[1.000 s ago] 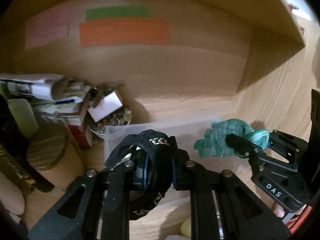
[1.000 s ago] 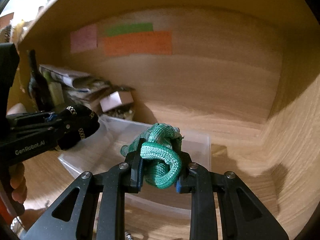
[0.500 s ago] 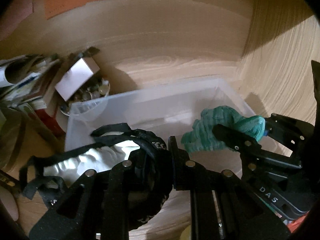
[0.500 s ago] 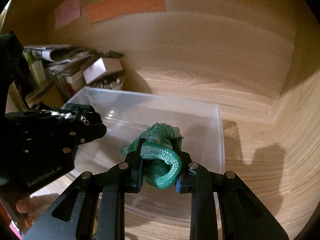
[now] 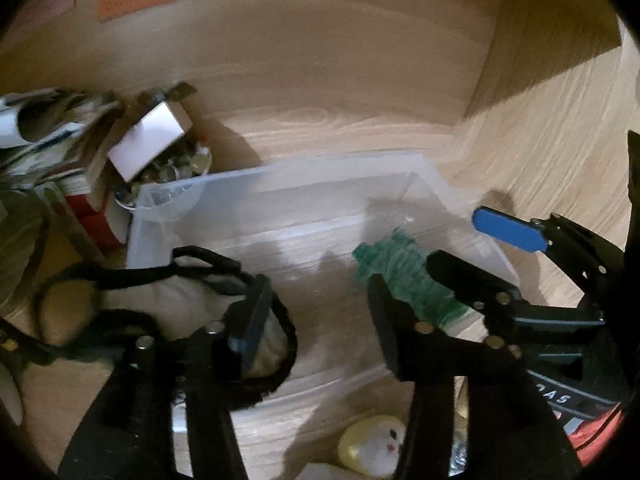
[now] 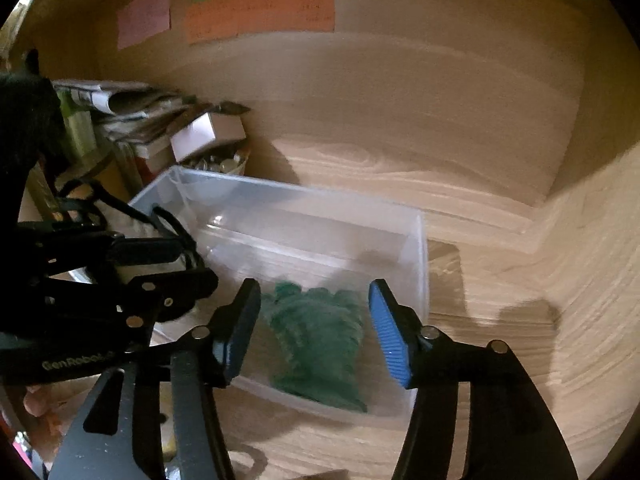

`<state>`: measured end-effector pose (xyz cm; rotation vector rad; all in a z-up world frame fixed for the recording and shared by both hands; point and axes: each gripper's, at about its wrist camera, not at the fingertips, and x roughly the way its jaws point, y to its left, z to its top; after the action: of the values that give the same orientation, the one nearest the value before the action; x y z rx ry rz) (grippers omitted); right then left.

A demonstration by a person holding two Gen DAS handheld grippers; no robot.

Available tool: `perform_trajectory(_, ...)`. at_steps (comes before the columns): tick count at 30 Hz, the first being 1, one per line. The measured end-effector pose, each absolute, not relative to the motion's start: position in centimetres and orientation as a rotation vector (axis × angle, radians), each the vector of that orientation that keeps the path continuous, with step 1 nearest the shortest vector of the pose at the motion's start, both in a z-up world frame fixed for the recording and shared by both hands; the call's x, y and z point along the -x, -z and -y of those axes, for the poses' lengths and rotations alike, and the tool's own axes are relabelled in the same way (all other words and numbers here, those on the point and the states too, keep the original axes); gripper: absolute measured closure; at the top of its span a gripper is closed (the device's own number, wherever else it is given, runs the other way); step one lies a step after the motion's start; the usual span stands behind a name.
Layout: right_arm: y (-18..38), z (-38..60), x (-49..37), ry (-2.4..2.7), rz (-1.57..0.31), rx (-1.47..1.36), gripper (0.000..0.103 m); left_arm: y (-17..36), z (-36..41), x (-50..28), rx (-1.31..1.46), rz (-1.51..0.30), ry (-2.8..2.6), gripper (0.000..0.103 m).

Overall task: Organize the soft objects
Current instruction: 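Open both tools to release the items into the box, then grasp the yellow-white plush ball with the left tool while the right tool grasps the green sponge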

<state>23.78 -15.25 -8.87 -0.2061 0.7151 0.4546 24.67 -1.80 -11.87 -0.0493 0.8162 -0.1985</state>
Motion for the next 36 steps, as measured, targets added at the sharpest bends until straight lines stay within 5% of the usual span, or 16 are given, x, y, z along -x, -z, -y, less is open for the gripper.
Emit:
perform_trajectory(12,4.8,17.4,-19.2,-0.457,-0.567,0.176,0.035,7.2,0.4,-18.9,0.046,-0.649,0.157,0.014)
perform_trajectory(17,3.9,18.6,-16.4,-0.458,-0.512,0.174,0.022,6.8,0.1,-16.3,0.023,-0.595,0.137,0.003)
perform_trajectory(36,10.7,21.9,-12.6,-0.427,-0.704,0.124,0.022,15.7,2.7,-14.9,0.046,-0.837,0.182,0.001)
